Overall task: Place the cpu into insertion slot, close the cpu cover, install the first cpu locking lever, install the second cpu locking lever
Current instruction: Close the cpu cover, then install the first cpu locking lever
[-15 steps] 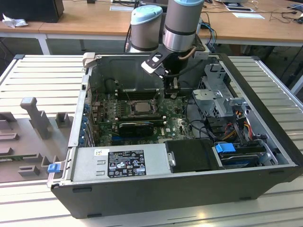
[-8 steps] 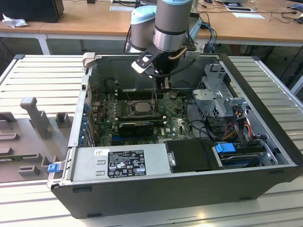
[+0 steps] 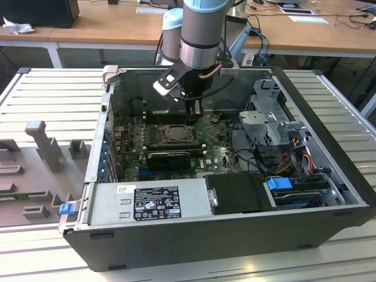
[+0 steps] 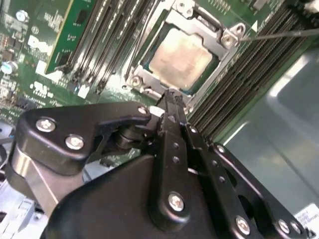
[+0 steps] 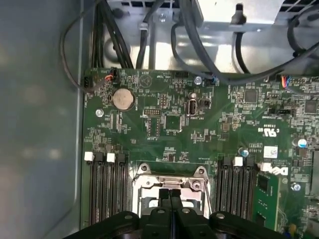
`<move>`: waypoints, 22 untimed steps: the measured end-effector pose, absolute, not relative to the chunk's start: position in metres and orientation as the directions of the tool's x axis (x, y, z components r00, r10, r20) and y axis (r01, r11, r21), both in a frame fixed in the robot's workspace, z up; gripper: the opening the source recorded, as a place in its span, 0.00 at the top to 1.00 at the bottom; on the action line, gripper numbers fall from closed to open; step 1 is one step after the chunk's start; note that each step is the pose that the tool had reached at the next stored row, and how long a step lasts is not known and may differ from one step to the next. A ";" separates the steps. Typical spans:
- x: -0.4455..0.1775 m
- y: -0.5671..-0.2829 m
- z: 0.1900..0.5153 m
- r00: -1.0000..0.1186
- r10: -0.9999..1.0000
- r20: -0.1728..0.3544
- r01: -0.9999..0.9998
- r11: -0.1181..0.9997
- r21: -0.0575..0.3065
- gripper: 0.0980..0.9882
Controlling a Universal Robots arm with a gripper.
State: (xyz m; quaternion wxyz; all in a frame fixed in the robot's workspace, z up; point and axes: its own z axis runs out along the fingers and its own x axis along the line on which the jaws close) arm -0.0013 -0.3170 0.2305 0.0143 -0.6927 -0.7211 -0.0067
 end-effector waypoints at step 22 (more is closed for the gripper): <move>-0.029 -0.317 0.231 -0.044 0.999 0.030 0.999 0.044 -0.009 0.99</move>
